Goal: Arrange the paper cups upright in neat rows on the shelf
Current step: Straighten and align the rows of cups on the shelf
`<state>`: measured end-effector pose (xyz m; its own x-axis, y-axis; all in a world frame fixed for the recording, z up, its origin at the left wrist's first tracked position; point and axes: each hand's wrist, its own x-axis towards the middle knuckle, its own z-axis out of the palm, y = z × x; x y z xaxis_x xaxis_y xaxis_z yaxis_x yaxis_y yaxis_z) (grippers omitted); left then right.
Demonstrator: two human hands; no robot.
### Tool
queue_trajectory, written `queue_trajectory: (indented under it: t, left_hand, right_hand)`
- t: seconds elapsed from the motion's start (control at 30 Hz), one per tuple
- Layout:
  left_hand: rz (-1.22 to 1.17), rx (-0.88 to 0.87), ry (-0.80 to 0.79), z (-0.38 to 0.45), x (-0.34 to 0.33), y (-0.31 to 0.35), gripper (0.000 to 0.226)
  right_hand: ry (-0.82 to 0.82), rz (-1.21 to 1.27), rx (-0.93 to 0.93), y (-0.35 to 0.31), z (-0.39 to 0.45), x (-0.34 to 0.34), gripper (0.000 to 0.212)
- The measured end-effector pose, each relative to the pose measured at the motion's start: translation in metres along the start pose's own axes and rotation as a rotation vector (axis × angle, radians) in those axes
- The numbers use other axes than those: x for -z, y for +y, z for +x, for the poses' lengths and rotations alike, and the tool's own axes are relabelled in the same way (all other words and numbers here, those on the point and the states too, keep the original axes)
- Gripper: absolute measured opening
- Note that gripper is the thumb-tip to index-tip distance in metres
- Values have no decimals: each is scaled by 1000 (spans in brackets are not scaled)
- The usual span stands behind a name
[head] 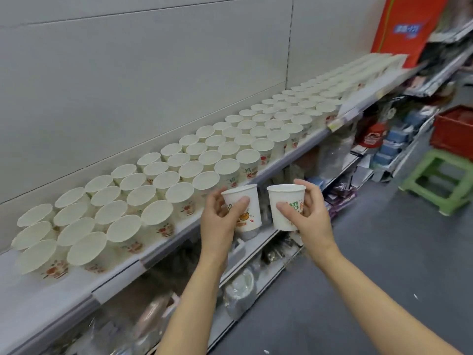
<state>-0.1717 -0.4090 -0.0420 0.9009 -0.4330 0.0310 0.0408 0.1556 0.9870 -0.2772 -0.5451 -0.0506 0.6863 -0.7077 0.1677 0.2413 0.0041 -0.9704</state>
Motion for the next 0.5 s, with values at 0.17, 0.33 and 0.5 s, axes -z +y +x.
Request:
queue_trajectory:
  t: [0.17, 0.33, 0.5]
  left_hand:
    - [9, 12, -94, 27, -94, -10, 53]
    - [34, 11, -173, 68, -168, -22, 55]
    - [60, -3, -198, 119, -233, -39, 54]
  right_hand:
    - [100, 8, 8, -7, 45, 72, 60]
    - [178, -15, 31, -8, 97, 129, 57]
    - [210, -58, 32, -5, 162, 177, 55]
